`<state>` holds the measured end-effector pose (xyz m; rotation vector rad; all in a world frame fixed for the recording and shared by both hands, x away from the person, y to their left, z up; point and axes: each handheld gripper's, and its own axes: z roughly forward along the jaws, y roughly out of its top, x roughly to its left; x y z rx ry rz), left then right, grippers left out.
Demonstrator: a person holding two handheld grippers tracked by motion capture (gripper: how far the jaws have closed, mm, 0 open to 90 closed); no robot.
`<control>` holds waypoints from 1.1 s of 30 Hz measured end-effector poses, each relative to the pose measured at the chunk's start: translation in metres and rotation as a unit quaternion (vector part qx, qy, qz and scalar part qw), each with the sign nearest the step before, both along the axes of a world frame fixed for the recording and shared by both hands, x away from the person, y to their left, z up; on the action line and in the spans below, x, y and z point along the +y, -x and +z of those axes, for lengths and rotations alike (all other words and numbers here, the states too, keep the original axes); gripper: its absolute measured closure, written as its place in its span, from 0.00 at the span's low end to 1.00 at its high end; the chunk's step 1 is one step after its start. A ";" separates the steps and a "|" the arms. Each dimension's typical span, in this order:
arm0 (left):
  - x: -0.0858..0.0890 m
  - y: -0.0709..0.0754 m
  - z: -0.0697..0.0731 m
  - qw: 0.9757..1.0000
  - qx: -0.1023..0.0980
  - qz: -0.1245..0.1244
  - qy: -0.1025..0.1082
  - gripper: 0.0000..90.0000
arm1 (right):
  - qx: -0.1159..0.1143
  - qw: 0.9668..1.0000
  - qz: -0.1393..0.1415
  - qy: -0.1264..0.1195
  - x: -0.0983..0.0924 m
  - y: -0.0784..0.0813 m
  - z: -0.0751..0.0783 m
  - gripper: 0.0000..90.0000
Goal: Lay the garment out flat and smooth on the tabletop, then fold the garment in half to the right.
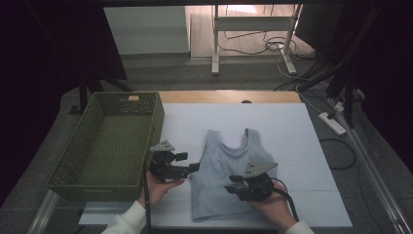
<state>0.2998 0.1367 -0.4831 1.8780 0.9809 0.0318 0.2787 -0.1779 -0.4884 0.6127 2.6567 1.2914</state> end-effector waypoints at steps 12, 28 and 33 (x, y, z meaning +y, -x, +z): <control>0.002 -0.002 -0.002 1.000 0.001 0.007 -0.002 0.28 | 0.005 1.000 0.013 0.000 0.011 0.002 -0.001 0.57; 0.004 -0.006 -0.003 1.000 0.005 0.007 0.005 0.28 | 0.005 0.999 0.033 0.004 0.032 0.003 -0.003 0.56; 0.003 -0.010 -0.007 1.000 0.011 0.003 0.004 0.28 | 0.006 0.999 0.036 0.005 0.038 0.001 -0.003 0.55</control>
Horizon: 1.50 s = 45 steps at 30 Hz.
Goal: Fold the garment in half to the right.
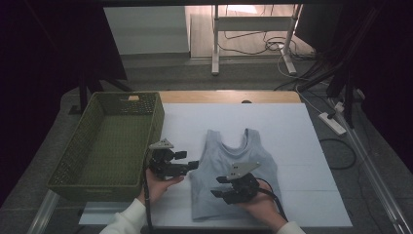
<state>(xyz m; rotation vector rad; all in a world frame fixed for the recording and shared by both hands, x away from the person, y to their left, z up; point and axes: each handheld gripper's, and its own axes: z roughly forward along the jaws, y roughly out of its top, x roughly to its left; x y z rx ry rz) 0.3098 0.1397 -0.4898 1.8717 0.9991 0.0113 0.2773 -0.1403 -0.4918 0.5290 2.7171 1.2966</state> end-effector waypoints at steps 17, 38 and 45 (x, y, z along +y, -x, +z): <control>0.000 0.001 0.003 1.000 -0.006 0.007 -0.008 0.28 | 0.008 0.999 0.035 0.008 0.032 0.012 -0.004 0.51; -0.002 -0.003 -0.001 1.000 -0.001 0.007 -0.014 0.28 | 0.012 0.995 0.088 0.042 0.066 0.035 -0.017 0.44; -0.002 -0.003 0.000 1.000 -0.002 0.006 -0.014 0.28 | 0.013 0.993 0.105 0.058 0.071 0.043 -0.021 0.40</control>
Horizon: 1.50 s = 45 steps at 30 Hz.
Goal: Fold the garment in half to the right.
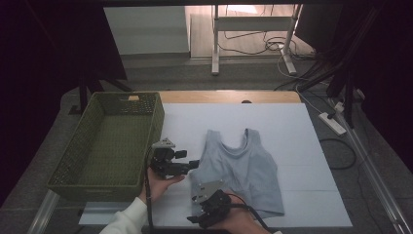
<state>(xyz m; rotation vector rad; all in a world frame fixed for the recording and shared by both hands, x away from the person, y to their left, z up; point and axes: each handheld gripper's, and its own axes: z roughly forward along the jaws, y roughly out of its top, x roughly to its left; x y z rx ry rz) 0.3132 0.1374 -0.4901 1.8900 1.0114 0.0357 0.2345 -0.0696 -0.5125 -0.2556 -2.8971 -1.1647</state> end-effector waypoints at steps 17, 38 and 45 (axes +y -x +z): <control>-0.003 -0.001 -0.001 1.000 0.002 -0.004 -0.001 0.28 | -0.061 0.996 -0.009 0.058 0.006 0.006 -0.014 0.49; -0.005 -0.018 -0.014 0.999 0.029 0.020 -0.004 0.29 | -0.055 0.998 -0.009 -0.022 -0.007 0.009 0.009 0.86; -0.006 -0.026 -0.020 0.999 0.039 0.032 -0.011 0.31 | -0.045 0.998 0.007 -0.047 -0.006 0.014 0.013 0.86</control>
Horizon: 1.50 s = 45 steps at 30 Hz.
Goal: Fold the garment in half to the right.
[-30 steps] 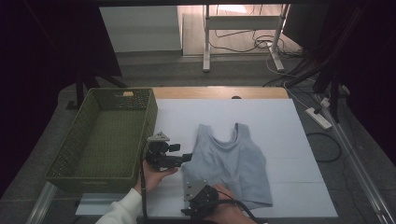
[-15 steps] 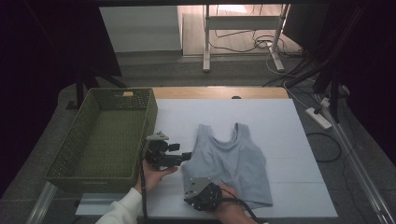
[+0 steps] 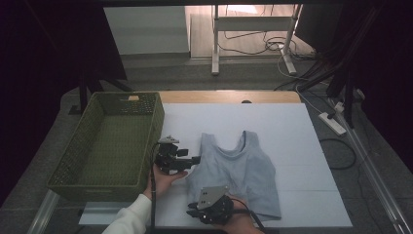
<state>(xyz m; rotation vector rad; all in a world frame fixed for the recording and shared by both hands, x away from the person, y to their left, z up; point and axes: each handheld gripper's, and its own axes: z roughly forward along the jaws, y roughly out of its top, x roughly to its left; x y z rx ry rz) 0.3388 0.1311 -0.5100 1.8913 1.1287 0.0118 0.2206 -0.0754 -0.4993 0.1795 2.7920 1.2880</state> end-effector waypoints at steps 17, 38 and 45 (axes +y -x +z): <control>-0.010 -0.018 -0.010 0.999 0.013 0.011 -0.034 0.32 | 0.010 1.000 0.015 -0.013 -0.001 0.006 0.003 0.86; -0.024 -0.052 -0.022 0.996 0.035 0.019 -0.084 0.30 | 0.012 1.000 0.018 -0.013 -0.003 0.007 0.004 0.86; -0.027 -0.056 -0.023 0.995 0.032 0.013 -0.093 0.31 | 0.012 1.000 0.018 -0.014 -0.003 0.006 0.004 0.86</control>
